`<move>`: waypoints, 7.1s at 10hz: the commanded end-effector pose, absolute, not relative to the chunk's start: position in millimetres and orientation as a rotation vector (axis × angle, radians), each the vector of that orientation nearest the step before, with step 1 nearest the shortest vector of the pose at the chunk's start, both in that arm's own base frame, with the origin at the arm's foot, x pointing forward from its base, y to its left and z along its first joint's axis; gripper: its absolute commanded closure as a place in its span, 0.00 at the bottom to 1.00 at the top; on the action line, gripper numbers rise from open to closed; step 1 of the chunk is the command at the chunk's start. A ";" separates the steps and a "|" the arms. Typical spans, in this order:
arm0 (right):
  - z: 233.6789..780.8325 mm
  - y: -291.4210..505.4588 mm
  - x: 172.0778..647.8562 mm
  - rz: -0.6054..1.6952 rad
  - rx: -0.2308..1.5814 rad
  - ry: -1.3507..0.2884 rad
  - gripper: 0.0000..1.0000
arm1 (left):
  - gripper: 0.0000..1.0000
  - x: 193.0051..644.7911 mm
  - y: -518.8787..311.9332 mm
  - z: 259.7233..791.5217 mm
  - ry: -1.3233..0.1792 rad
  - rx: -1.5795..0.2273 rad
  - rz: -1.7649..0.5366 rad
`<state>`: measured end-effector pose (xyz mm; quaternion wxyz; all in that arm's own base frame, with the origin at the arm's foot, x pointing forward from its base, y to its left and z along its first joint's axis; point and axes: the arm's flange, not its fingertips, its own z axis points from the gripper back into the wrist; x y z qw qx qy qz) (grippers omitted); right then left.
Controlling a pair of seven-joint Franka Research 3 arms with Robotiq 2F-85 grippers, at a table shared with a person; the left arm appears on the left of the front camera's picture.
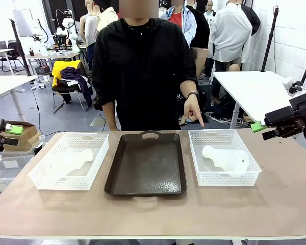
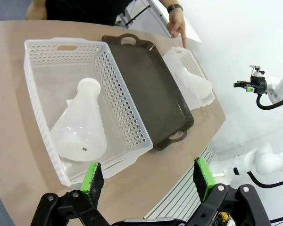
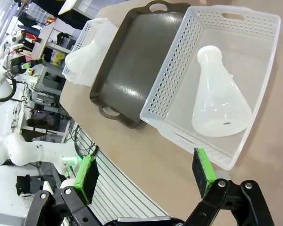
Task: Prepare the laboratory tools.
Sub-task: Pick up the Big flask that the person points to.
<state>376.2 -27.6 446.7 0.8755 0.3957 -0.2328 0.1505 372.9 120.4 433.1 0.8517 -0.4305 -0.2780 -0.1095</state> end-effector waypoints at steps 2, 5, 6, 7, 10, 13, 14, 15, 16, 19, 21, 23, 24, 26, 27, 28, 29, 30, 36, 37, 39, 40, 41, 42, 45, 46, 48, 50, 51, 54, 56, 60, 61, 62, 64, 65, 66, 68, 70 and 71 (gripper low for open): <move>444.6 -26.2 379.8 0.320 0.853 -0.507 0.00 | 0.00 372.6 121.5 432.4 -0.591 -0.918 -0.231; 444.6 -26.2 379.8 0.320 0.853 -0.507 0.00 | 0.00 372.6 121.5 432.4 -0.591 -0.918 -0.231; 444.6 -26.2 379.8 0.320 0.853 -0.507 0.00 | 0.00 372.6 121.5 432.4 -0.591 -0.918 -0.231; 444.6 -26.2 379.8 0.320 0.853 -0.507 0.00 | 0.00 372.6 121.5 432.4 -0.591 -0.918 -0.231; 444.6 -26.2 379.8 0.320 0.853 -0.507 0.00 | 0.00 372.6 121.5 432.4 -0.591 -0.918 -0.231; 444.6 -26.2 379.8 0.320 0.853 -0.507 0.00 | 0.00 372.6 121.5 432.4 -0.591 -0.918 -0.231; 446.7 -27.4 376.1 0.315 0.827 -0.485 0.00 | 0.00 372.6 121.5 432.4 -0.591 -0.918 -0.231; 465.3 -13.6 378.8 0.382 0.721 -0.431 0.00 | 0.00 372.6 121.5 432.4 -0.591 -0.918 -0.231; 485.0 1.1 385.7 0.476 0.644 -0.382 0.00 | 0.00 372.6 121.5 432.4 -0.591 -0.918 -0.231; 534.2 57.0 419.3 0.651 0.289 -0.237 0.00 | 0.00 372.6 121.5 432.4 -0.591 -0.918 -0.231; 543.6 98.3 459.7 0.753 0.101 -0.090 0.00 | 0.00 372.6 121.5 432.4 -0.591 -0.918 -0.231; 523.0 136.4 490.0 0.828 0.008 0.019 0.00 | 0.00 372.6 121.5 432.4 -0.591 -0.918 -0.231; 510.2 151.9 499.1 0.851 -0.002 0.055 0.00 | 0.00 372.6 121.5 432.4 -0.591 -0.918 -0.231; 482.8 174.1 509.9 0.890 -0.031 0.062 0.00 | 0.00 372.6 121.5 432.4 -0.591 -0.918 -0.231; 468.6 182.1 512.8 0.907 -0.081 0.025 0.00 | 0.00 372.6 121.5 432.4 -0.591 -0.918 -0.231; 455.0 186.6 516.5 0.924 -0.109 -0.020 0.00 | 0.00 372.6 121.5 432.4 -0.591 -0.918 -0.231; 443.2 188.3 522.9 0.943 -0.077 -0.044 0.00 | 0.00 372.6 121.5 432.4 -0.591 -0.918 -0.231; 434.8 187.5 530.7 0.953 -0.027 -0.058 0.00 | 0.00 372.6 121.5 432.4 -0.591 -0.918 -0.231; 379.4 175.2 562.9 1.006 0.089 -0.072 0.00 | 0.00 372.6 121.5 432.4 -0.591 -0.918 -0.231; 372.8 175.9 566.4 0.998 0.090 -0.070 0.00 | 0.00 372.6 121.5 432.4 -0.591 -0.918 -0.231; 364.5 172.9 576.4 0.997 0.103 -0.084 0.00 | 0.00 372.6 121.5 432.4 -0.591 -0.918 -0.231; 362.2 170.9 583.4 0.985 0.111 -0.079 0.00 | 0.00 372.6 121.5 432.4 -0.591 -0.918 -0.231; 359.0 169.6 589.4 0.980 0.104 -0.068 0.00 | 0.00 372.6 121.5 432.4 -0.591 -0.918 -0.231; 354.0 170.8 594.9 0.975 0.096 -0.045 0.00 | 0.00 372.6 121.5 432.4 -0.591 -0.918 -0.231; 343.0 173.2 604.6 0.959 0.093 -0.024 0.00 | 0.00 372.6 121.5 432.4 -0.591 -0.918 -0.231; 338.3 173.7 605.2 0.957 0.075 -0.015 0.00 | 0.00 372.6 121.5 432.4 -0.591 -0.918 -0.231; 330.0 170.0 604.1 0.941 0.077 0.013 0.00 | 0.00 372.6 121.5 432.4 -0.591 -0.918 -0.231; 322.5 169.8 601.8 0.930 0.057 0.023 0.00 | 0.00 372.6 121.5 432.4 -0.591 -0.918 -0.231; 321.2 171.8 600.5 0.929 0.048 0.012 0.00 | 0.00 372.6 121.5 432.4 -0.591 -0.918 -0.231; 320.7 176.6 601.3 0.922 0.036 0.001 0.00 | 0.00 372.6 121.5 432.4 -0.591 -0.918 -0.231; 320.5 177.8 601.4 0.917 0.027 0.009 0.12 | 0.00 372.6 121.5 432.4 -0.591 -0.918 -0.231; 319.7 180.0 603.1 0.906 0.017 0.014 0.66 | 0.00 372.6 121.5 432.4 -0.591 -0.918 -0.231; 320.0 180.6 603.5 0.902 0.018 0.014 0.80 | 0.00 372.6 121.5 432.4 -0.591 -0.918 -0.231; 319.3 179.7 604.1 0.893 0.027 0.016 0.95 | 0.00 372.6 121.5 432.4 -0.591 -0.918 -0.231; 318.1 177.7 603.7 0.885 0.032 0.018 1.00 | 0.00 372.6 121.5 432.4 -0.591 -0.918 -0.231; 317.2 176.7 603.3 0.881 0.032 0.019 1.00 | 0.00 372.6 121.5 432.4 -0.591 -0.918 -0.231; 316.8 175.8 602.9 0.877 0.036 0.017 1.00 | 0.00 372.6 121.5 432.4 -0.591 -0.918 -0.231; 318.5 170.7 596.2 0.849 0.078 0.137 1.00 | 0.00 372.6 121.5 432.4 -0.591 -0.918 -0.231; 323.2 175.8 598.8 0.900 0.053 0.010 1.00 | 0.00 372.6 121.5 432.4 -0.591 -0.918 -0.231; 323.2 175.8 598.8 0.900 0.053 0.010 1.00 | 0.00 372.6 121.5 432.4 -0.591 -0.918 -0.231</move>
